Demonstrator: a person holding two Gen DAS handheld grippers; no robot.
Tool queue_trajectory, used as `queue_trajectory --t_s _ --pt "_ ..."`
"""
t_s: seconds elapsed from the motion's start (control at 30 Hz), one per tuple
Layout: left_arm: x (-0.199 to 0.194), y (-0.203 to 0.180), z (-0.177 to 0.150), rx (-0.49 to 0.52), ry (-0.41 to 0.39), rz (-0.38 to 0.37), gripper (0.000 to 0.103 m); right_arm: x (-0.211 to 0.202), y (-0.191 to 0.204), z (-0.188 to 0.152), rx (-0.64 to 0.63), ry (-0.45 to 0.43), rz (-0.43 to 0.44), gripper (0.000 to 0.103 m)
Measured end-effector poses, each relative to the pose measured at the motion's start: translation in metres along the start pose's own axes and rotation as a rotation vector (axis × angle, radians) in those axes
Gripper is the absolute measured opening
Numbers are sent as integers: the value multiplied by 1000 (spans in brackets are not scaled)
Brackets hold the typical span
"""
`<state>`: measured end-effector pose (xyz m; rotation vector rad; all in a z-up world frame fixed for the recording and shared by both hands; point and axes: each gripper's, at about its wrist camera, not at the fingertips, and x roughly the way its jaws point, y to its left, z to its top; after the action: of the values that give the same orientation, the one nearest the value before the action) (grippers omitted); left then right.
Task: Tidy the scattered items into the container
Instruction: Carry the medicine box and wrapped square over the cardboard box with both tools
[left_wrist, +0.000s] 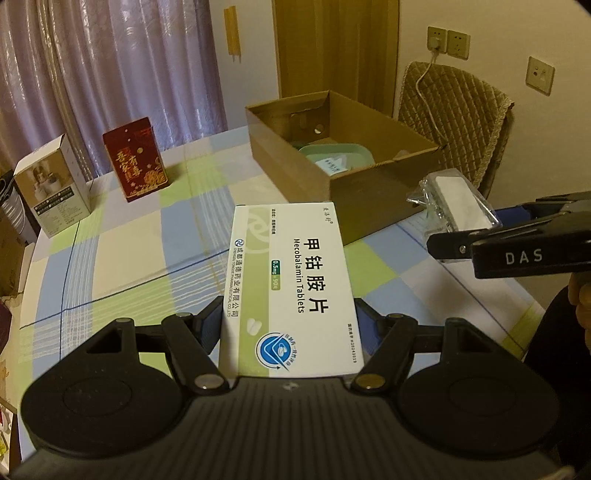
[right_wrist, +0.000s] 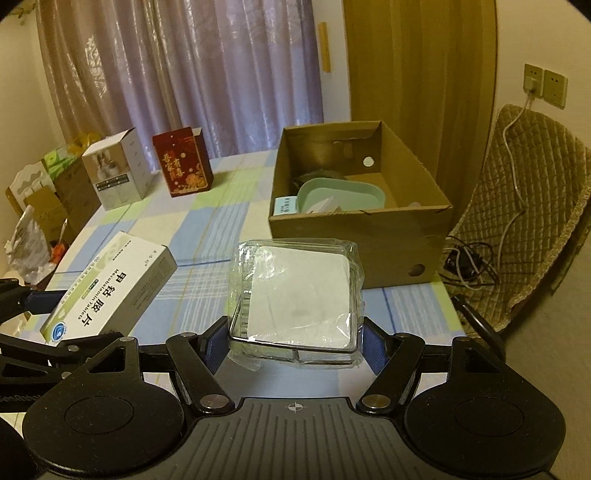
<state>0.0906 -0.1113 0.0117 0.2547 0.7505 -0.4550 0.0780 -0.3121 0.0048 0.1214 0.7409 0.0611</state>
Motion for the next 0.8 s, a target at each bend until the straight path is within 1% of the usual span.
queue_trajectory --t_s 0.3,0.43,0.6,0.8 --pt "1 -2 11 19 -17 -10 68 -8 -12 12 12 -11 -16 74" --pt "6 -2 21 16 -23 -15 68 -9 -19 21 12 -17 -25 74" --pt "14 -4 40 25 -36 -25 68 -7 -30 33 7 -30 -39 74" --pt "27 -9 71 46 -64 -48 68 -2 -45 49 -10 -49 -53 74"
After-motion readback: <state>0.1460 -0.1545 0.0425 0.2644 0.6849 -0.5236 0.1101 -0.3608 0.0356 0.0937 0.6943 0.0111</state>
